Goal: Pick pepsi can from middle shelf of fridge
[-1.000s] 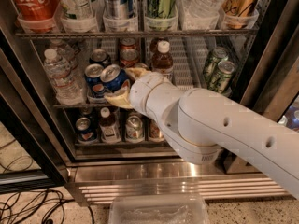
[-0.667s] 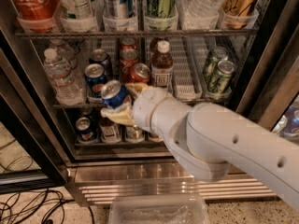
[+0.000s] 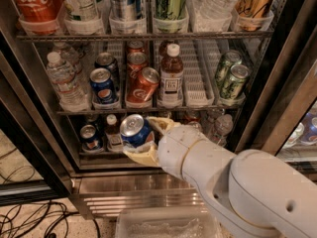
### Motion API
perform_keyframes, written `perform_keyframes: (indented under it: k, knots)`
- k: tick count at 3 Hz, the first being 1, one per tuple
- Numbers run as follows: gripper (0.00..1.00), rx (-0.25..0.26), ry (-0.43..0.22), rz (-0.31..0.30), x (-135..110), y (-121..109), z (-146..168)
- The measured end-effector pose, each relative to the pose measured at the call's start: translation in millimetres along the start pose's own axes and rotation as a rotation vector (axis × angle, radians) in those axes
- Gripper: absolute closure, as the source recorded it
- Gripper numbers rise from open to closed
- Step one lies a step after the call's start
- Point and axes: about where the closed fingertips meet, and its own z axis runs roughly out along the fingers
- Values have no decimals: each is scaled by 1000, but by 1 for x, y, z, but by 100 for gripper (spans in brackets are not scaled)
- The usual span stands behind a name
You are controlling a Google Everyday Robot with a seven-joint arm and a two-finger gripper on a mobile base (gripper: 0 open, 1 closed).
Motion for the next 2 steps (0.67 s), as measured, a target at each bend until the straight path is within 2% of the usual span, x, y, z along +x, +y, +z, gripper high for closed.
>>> perform_keyframes:
  k: [1,2]
  knots:
    - [100,28,31,3,12,-5,-40]
    - [100,28,31,3,12,-5,-40]
